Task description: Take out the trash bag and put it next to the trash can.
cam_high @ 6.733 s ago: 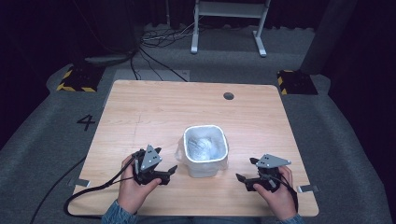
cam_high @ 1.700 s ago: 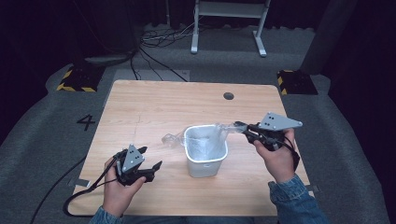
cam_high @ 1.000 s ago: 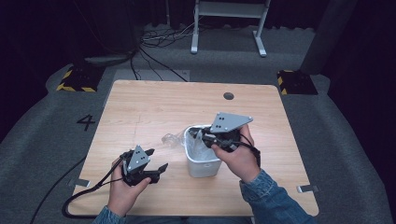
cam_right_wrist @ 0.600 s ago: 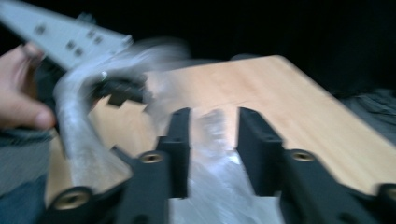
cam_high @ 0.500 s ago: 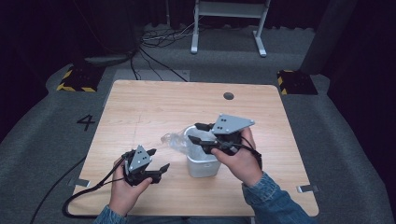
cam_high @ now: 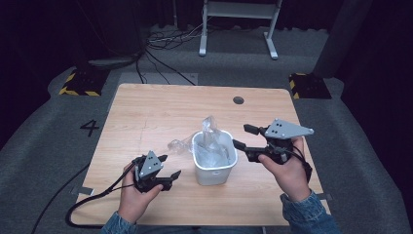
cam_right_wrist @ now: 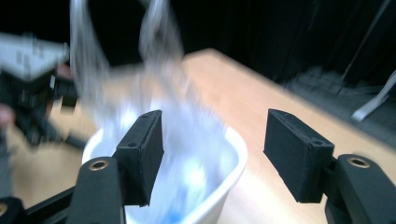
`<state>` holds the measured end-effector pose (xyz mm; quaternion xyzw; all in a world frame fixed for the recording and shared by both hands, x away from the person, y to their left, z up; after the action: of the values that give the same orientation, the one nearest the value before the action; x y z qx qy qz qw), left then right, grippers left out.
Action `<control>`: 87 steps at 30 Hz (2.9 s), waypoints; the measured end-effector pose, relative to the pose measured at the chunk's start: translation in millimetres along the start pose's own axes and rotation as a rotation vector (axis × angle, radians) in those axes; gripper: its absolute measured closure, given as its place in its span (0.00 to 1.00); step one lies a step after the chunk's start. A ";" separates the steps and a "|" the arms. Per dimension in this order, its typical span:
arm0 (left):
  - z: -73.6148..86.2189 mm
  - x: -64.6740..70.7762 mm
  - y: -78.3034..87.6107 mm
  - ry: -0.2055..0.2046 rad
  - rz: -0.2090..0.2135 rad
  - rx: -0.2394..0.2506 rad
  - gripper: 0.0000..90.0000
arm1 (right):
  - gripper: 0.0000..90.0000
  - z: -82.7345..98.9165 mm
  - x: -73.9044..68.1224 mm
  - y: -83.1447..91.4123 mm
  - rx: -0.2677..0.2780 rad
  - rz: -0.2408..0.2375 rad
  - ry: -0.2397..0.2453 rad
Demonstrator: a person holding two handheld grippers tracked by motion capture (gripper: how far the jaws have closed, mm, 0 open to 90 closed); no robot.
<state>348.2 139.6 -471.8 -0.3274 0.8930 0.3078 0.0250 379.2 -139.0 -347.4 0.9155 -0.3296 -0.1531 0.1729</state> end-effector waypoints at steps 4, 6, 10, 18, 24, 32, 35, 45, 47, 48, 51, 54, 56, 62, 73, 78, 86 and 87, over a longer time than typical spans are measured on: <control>-0.3 2.0 -0.6 0.005 0.026 0.002 0.42 | 0.46 17.7 -6.2 -10.7 -0.118 -0.010 0.055; 0.1 2.4 -0.2 -0.003 0.030 -0.001 0.43 | 0.45 23.0 -12.0 -18.0 -0.173 -0.024 0.090; 0.4 3.6 0.2 -0.002 0.036 -0.001 0.43 | 0.44 29.4 -17.9 -33.5 -0.263 -0.033 0.134; 1.0 8.2 0.7 -0.011 0.058 -0.001 0.45 | 0.34 27.9 -29.8 -71.6 -0.334 -0.068 0.105; 2.5 13.6 -1.9 -0.015 0.096 -0.002 0.48 | 0.24 26.5 -32.3 -93.2 -0.382 -0.015 0.088; 3.0 12.8 0.1 -0.025 0.088 -0.009 0.48 | 0.27 29.9 -28.4 -107.0 -0.493 0.063 0.034; 2.9 13.2 -0.1 -0.023 0.093 -0.007 0.49 | 0.34 30.5 -28.8 -107.9 -0.546 0.077 0.019; 3.0 13.3 0.8 -0.022 0.093 -0.006 0.49 | 0.98 30.2 -38.2 -106.1 -0.613 -0.013 0.023; 2.8 13.3 0.8 -0.026 0.093 -0.005 0.49 | 1.00 29.4 -38.6 -105.4 -0.598 -0.023 0.024; 2.4 13.6 0.7 -0.024 0.094 -0.001 0.49 | 1.00 28.4 -38.6 -104.6 -0.585 -0.027 0.018; -0.4 14.8 0.5 -0.018 0.101 0.025 0.50 | 1.00 24.3 -38.4 -101.4 -0.541 -0.050 0.002; -5.2 16.5 1.3 -0.005 0.129 0.072 0.50 | 1.00 21.2 -38.4 -98.3 -0.503 -0.069 -0.013; -10.0 17.8 3.6 -0.023 0.122 0.100 0.50 | 1.00 19.6 -38.9 -96.3 -0.483 -0.075 -0.022; -38.0 31.4 15.7 -0.105 0.114 0.218 0.50 | 1.00 18.7 -41.0 -93.1 -0.473 -0.090 -0.030; -74.0 48.9 24.1 -0.162 0.123 0.299 0.51 | 1.00 18.0 -42.0 -94.0 -0.461 -0.092 -0.044; -75.5 56.2 8.4 -0.153 0.128 0.290 0.49 | 1.00 17.7 -41.1 -93.3 -0.459 -0.094 -0.053; -71.5 46.6 10.3 -0.132 0.080 0.287 0.58 | 1.00 11.6 -40.5 -88.2 -0.412 -0.097 -0.059; -71.3 46.2 10.1 -0.134 0.077 0.287 0.58 | 1.00 10.8 -40.4 -87.7 -0.406 -0.097 -0.057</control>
<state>317.1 79.0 -420.1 -0.2646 0.9360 0.1992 0.1193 393.5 -51.4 -386.9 0.8720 -0.2522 -0.2503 0.3367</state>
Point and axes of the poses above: each handheld gripper's, and its own axes: y roughly backward along the jaws, z roughly out of its underside, x roughly to its right, the point moved 6 cm from there along -y, roughly forward along the jaws, and after that the axes turned 14 degrees about -y, right-handed, at the moved point
